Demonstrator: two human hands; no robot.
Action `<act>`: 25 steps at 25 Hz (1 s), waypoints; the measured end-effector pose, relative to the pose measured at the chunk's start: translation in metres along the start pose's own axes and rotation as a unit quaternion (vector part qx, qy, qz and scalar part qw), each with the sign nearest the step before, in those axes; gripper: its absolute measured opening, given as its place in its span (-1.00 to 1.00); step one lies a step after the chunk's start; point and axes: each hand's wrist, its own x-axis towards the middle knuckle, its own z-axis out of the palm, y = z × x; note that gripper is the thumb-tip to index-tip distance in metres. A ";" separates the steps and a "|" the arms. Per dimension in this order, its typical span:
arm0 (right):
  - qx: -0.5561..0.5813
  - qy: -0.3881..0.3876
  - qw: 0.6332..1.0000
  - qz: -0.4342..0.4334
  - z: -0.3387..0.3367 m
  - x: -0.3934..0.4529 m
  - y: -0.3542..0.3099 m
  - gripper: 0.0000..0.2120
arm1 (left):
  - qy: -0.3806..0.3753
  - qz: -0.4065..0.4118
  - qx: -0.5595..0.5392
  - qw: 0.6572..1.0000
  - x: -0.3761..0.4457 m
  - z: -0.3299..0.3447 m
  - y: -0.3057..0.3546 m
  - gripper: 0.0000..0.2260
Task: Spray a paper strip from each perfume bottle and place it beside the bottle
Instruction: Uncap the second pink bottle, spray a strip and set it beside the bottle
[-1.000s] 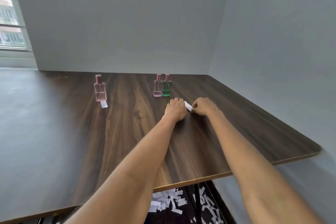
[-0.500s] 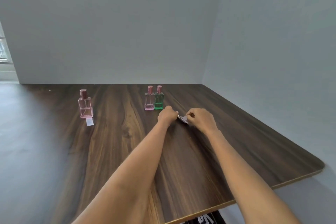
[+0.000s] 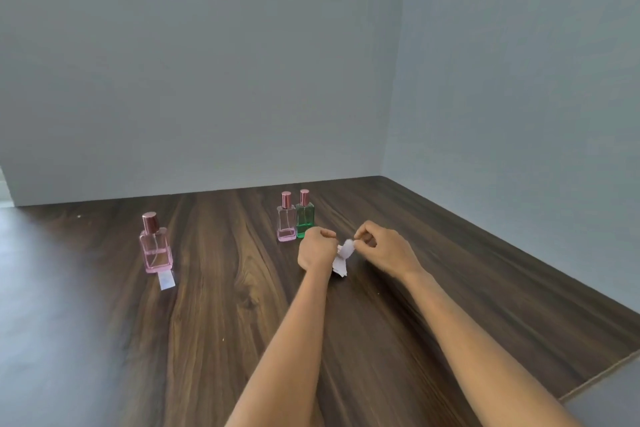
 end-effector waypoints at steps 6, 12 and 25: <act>-0.039 -0.021 0.998 -0.038 0.012 0.005 -0.012 -0.81 | 0.060 -0.019 -0.095 0.993 0.001 -0.002 -0.005 -0.91; 0.060 0.011 0.997 0.041 0.022 0.017 -0.014 -0.91 | -0.078 -0.051 -0.192 0.977 0.016 -0.024 -0.011 -0.90; -0.026 0.011 1.000 -0.001 0.025 0.016 -0.024 -0.82 | -0.115 -0.073 -0.213 0.968 0.005 -0.029 -0.002 -0.91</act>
